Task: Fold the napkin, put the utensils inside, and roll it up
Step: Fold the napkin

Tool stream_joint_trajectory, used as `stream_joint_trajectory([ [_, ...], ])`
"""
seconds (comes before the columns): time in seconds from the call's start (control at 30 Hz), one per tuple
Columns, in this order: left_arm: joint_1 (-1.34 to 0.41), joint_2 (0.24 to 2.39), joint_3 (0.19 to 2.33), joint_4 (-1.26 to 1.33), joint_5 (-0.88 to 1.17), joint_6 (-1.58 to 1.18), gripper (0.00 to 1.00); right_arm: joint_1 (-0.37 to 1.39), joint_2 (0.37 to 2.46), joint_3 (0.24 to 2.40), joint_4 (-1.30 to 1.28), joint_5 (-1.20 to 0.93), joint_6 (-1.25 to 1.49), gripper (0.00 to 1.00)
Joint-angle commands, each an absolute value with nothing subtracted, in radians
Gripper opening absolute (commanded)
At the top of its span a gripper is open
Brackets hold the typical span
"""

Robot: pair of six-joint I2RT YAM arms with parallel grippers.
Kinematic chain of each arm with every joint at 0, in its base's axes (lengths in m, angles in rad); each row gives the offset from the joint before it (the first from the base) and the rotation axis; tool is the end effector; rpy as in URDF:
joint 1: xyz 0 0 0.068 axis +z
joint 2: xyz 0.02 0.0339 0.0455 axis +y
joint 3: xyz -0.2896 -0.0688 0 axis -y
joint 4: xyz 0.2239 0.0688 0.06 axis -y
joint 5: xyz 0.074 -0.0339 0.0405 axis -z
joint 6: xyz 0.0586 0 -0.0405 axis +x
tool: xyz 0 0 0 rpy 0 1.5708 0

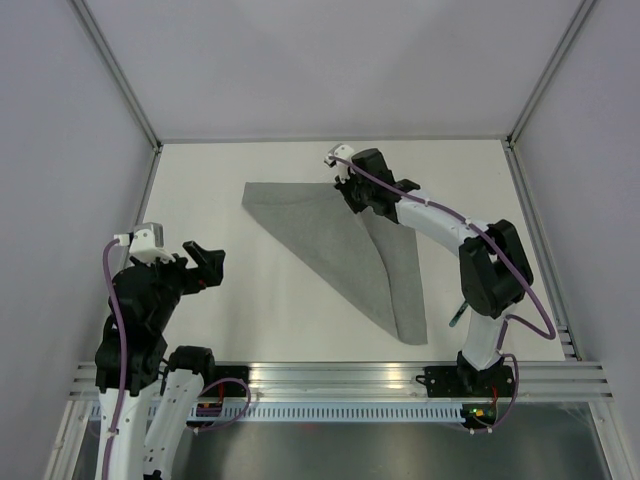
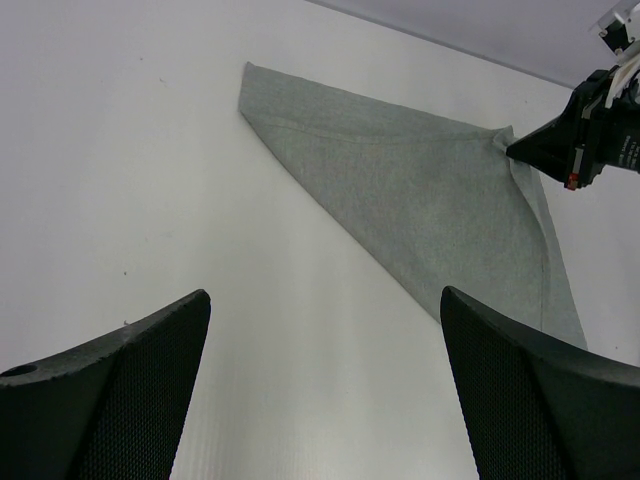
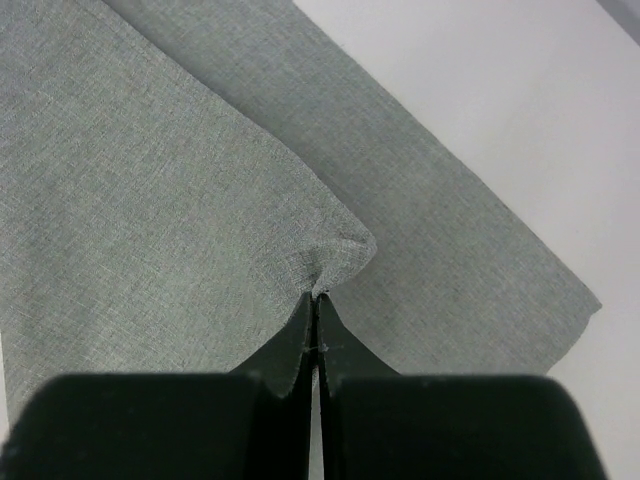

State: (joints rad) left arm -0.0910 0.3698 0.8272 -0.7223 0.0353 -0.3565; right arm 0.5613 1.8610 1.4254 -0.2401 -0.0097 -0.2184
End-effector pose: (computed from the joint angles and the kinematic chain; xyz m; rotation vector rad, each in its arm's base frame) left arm 0.0519 -0.0068 0.3362 -0.2200 1.8363 -0.3457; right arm 0.3676 0.2318 0.2680 -0.8614 2.0827 0.1953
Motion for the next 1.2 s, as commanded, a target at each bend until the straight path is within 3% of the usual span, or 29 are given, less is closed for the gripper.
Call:
stream_joint_trajectory([
  [0.0,-0.087,0.359,0.822,-0.678,0.038,-0.341,1.00,0.531,1.862,1.485,-0.221,0.015,-0.222,0.00],
  [1.17,-0.087,0.359,0.816,-0.673,0.031,-0.342,1.00,0.394,1.876,1.508,-0.226,-0.031,-0.196,0.00],
])
